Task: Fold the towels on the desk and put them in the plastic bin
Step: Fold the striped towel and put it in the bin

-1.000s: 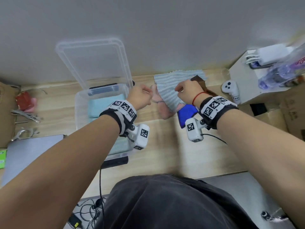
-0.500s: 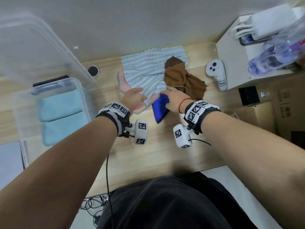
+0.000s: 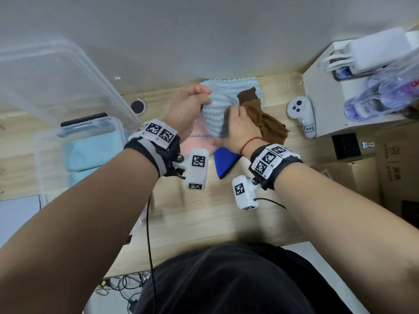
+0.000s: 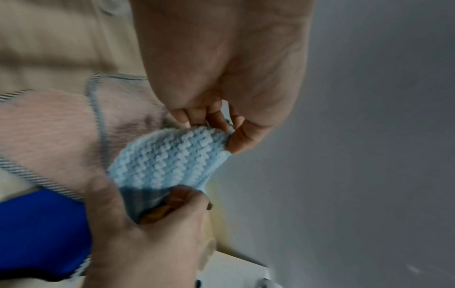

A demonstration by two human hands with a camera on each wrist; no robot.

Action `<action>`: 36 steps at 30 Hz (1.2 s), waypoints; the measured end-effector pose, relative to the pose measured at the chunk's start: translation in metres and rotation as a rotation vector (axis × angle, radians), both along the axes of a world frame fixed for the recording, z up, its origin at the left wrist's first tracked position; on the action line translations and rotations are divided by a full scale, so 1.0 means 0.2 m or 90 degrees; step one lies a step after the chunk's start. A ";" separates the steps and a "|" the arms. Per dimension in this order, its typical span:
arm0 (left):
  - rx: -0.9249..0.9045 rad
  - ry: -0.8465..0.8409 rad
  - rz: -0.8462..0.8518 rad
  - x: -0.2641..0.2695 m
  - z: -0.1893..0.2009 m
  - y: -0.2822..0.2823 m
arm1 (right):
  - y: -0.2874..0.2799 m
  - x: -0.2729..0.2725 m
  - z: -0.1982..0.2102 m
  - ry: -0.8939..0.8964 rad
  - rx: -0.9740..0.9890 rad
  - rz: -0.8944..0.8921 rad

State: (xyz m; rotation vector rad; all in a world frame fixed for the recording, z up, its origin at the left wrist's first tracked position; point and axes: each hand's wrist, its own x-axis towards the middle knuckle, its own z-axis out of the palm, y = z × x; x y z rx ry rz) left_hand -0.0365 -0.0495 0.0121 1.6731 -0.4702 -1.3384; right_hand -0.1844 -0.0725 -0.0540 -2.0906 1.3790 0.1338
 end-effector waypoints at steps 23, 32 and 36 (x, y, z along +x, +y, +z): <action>-0.025 -0.703 -0.158 0.04 0.66 0.58 | 0.31 0.12 0.75 -0.535 -0.124 -0.098; -0.043 -0.733 -0.257 0.09 0.70 0.95 | 0.72 0.03 0.81 -0.311 -0.118 0.107; -0.062 -0.710 -0.342 0.11 0.59 1.10 | 0.87 -0.02 0.75 -0.330 -0.125 0.025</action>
